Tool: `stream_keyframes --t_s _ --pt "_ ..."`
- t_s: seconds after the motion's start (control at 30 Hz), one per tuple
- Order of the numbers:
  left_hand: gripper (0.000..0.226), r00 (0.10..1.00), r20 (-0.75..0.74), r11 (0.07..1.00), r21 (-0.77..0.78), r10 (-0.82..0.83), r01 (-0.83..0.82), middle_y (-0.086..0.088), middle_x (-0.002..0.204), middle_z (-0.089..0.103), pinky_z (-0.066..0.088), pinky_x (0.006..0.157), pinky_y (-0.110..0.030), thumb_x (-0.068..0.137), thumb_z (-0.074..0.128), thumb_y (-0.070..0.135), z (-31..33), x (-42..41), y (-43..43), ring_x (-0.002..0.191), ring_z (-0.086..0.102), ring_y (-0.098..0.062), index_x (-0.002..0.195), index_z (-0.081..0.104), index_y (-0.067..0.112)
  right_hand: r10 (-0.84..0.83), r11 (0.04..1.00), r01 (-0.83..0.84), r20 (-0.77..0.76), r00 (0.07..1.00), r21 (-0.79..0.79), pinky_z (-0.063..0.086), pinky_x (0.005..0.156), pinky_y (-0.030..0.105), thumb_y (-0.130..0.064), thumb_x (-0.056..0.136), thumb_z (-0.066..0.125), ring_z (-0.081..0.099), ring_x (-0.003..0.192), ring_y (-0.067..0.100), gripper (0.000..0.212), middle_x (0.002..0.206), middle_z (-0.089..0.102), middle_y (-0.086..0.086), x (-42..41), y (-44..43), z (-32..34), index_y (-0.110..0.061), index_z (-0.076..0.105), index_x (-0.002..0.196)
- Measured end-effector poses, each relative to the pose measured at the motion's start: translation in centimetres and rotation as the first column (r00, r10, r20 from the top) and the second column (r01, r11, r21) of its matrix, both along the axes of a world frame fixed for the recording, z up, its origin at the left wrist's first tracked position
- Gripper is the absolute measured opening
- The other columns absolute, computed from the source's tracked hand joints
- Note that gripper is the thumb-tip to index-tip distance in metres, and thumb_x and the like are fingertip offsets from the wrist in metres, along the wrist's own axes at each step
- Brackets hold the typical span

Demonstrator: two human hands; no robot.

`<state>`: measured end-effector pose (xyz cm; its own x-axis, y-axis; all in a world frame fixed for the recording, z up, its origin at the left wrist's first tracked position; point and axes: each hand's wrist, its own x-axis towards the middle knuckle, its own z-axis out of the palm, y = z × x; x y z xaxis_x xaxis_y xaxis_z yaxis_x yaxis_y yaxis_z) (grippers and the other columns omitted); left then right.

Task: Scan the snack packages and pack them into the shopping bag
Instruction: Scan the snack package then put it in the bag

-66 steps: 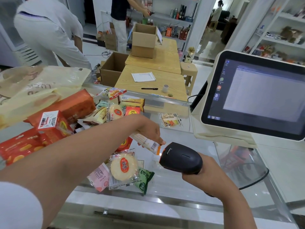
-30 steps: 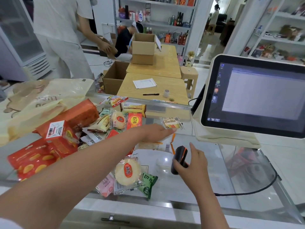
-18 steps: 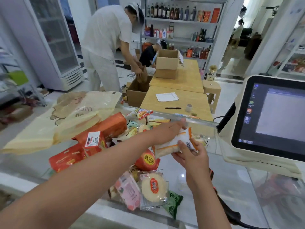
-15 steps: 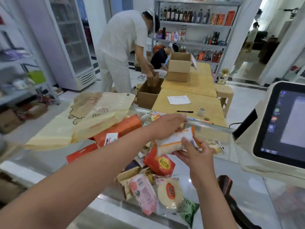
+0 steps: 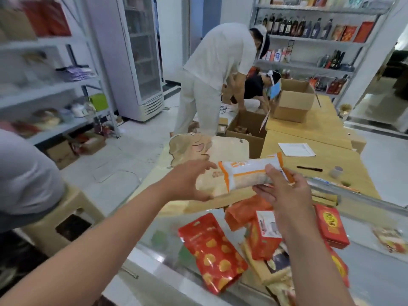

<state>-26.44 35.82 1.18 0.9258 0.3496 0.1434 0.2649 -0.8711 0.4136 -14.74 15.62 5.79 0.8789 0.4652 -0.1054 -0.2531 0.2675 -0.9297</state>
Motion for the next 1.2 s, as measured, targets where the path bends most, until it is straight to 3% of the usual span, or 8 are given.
stream_keyframes --t_s 0.2,0.43,0.6,0.73,0.93,1.03,1.1,1.2 --pt "0.078 0.979 -0.181 0.953 0.301 0.090 -0.032 -0.001 0.144 0.038 0.038 0.086 -0.033 0.081 0.063 0.036 -4.7 -2.5 3.2 0.123 0.044 -0.024 0.148 0.023 0.029 -0.062 0.997 0.062 0.001 0.998 -0.052 0.058 0.061 0.033 -0.017 0.087 0.067 0.070 0.073 0.026 0.034 0.097 0.062 0.011 -4.1 5.8 -1.1 -0.016 0.045 0.113" --pt "0.042 0.922 0.369 0.991 0.012 0.120 -0.134 -0.012 0.109 0.068 0.045 0.067 -0.036 0.093 0.048 0.008 -1.8 -2.0 7.3 0.092 0.063 -0.035 0.133 0.054 0.021 0.253 0.898 -0.169 0.163 0.954 -0.406 0.044 0.055 0.029 -0.019 0.085 0.065 0.052 0.053 0.013 0.014 0.064 0.056 0.002 -7.8 7.3 -5.6 -0.026 0.056 0.091" --pt "0.056 0.887 0.442 0.932 0.360 -0.134 -0.039 -0.011 0.100 0.070 0.050 0.047 -0.030 0.066 0.071 -0.012 3.6 -0.4 9.5 0.063 0.066 -0.031 0.117 0.065 0.008 0.285 0.815 -0.231 0.019 0.958 -0.532 0.059 0.071 0.044 -0.042 0.076 0.071 0.067 0.088 0.030 0.045 0.106 0.061 0.012 -8.9 10.6 -8.4 -0.025 0.049 0.111" --pt "0.061 0.913 0.295 0.833 0.548 -0.283 0.081 -0.012 0.099 0.070 0.052 0.041 -0.034 0.057 0.074 -0.018 6.5 0.1 10.5 0.062 0.067 -0.028 0.114 0.064 0.004 0.235 0.849 -0.176 0.058 0.970 -0.498 0.059 0.061 0.045 -0.034 0.088 0.065 0.070 0.073 0.035 0.034 0.102 0.060 0.011 -8.5 13.9 -9.2 -0.024 0.044 0.113" --pt "0.063 0.880 0.268 0.769 0.620 -0.392 0.154 -0.016 0.105 0.070 0.054 0.044 -0.037 0.057 0.071 -0.021 7.9 -0.7 10.9 0.069 0.069 -0.031 0.116 0.064 0.001 0.295 0.679 -0.100 0.146 0.944 -0.727 0.055 0.063 0.030 -0.034 0.093 0.057 0.063 0.072 0.019 0.034 0.111 0.058 0.008 -7.6 17.6 -8.4 -0.020 0.041 0.119" --pt "0.064 0.863 0.280 0.743 0.652 -0.420 0.150 -0.017 0.106 0.069 0.054 0.044 -0.037 0.055 0.073 -0.021 8.3 -1.1 11.1 0.070 0.069 -0.032 0.115 0.065 0.000 0.246 0.753 -0.056 0.202 0.948 -0.655 0.055 0.084 0.040 -0.022 0.094 0.057 0.065 0.099 0.028 0.023 0.130 0.051 0.010 -5.4 20.2 -6.4 -0.029 0.048 0.114" --pt "0.064 0.859 0.286 0.730 0.669 -0.425 0.138 -0.016 0.105 0.070 0.053 0.042 -0.036 0.054 0.075 -0.020 8.5 -1.1 11.1 0.068 0.069 -0.031 0.113 0.065 0.000 0.139 0.929 -0.102 0.079 0.987 -0.356 0.057 0.082 0.044 -0.021 0.096 0.054 0.061 0.111 0.029 0.030 0.132 0.052 0.012 -4.1 22.9 -5.6 -0.018 0.047 0.125" --pt "0.066 0.852 0.308 0.726 0.678 -0.424 0.117 -0.014 0.104 0.071 0.053 0.043 -0.030 0.048 0.082 -0.015 8.4 -1.0 10.8 0.068 0.070 -0.026 0.110 0.067 0.001 0.180 0.970 -0.187 -0.058 0.982 -0.153 0.056 0.055 0.027 -0.021 0.099 0.044 0.068 0.076 0.017 0.035 0.129 0.054 0.025 -4.1 25.7 -4.4 -0.008 0.048 0.132"
